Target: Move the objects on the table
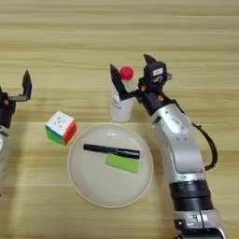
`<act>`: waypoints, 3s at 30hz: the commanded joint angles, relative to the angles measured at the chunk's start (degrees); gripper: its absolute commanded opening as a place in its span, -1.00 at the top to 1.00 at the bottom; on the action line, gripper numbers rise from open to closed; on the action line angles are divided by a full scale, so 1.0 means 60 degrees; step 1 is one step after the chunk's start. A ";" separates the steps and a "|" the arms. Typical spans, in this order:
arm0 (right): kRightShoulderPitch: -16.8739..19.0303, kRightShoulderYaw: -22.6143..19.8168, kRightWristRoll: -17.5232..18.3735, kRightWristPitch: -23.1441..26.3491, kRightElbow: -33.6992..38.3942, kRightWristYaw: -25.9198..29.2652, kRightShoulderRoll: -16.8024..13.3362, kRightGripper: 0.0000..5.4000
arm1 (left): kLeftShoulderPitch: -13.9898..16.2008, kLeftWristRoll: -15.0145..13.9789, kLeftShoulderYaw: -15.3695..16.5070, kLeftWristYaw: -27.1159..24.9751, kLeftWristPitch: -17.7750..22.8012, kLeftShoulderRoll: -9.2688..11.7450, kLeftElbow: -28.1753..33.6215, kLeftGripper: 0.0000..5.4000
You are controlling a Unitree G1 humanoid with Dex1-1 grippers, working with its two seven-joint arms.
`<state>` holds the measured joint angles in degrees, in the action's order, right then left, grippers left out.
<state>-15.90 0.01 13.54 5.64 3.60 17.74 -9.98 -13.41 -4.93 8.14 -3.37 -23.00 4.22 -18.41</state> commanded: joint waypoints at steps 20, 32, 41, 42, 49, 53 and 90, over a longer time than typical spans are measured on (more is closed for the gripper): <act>0.0096 0.0336 -0.0401 0.2147 -0.0582 0.0093 -0.0184 -0.66 | -0.0061 0.0219 -0.0108 0.0108 0.0026 0.0013 -0.0128 -1.00; 0.0039 0.0302 -0.0475 0.2050 -0.0594 0.0173 -0.0167 -0.26 | -0.0071 0.0244 -0.0153 0.0089 0.0021 0.0009 -0.0176 -1.00; -0.0112 0.0153 -0.0428 0.1933 -0.0360 0.0298 -0.0249 -0.21 | -0.0089 0.0258 -0.0201 0.0070 -0.0017 -0.0016 -0.0233 -1.00; -0.0134 0.0130 -0.0407 0.1939 -0.0310 0.0316 -0.0269 -0.21 | -0.0090 0.0258 -0.0205 0.0065 -0.0023 -0.0016 -0.0241 -1.00; -0.0371 -0.0022 -0.0230 0.2062 0.0183 0.0522 -0.0456 -0.20 | -0.0053 0.0251 -0.0281 0.0039 -0.0047 -0.0033 -0.0197 -1.00; -0.0462 -0.0080 -0.0146 0.2136 0.0506 0.0667 -0.0546 -0.20 | -0.0005 0.0262 -0.0341 0.0047 -0.0052 -0.0054 -0.0152 -1.00; 0.0466 -0.0974 0.3914 0.4055 0.4909 0.3897 -0.3092 -0.20 | 0.2073 -0.2013 -0.2690 -0.4328 0.2029 0.1198 0.5005 -1.00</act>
<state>-13.26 -5.53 35.42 30.34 31.00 39.71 -26.98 -2.62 -14.46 -6.75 -25.85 -14.13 8.73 6.93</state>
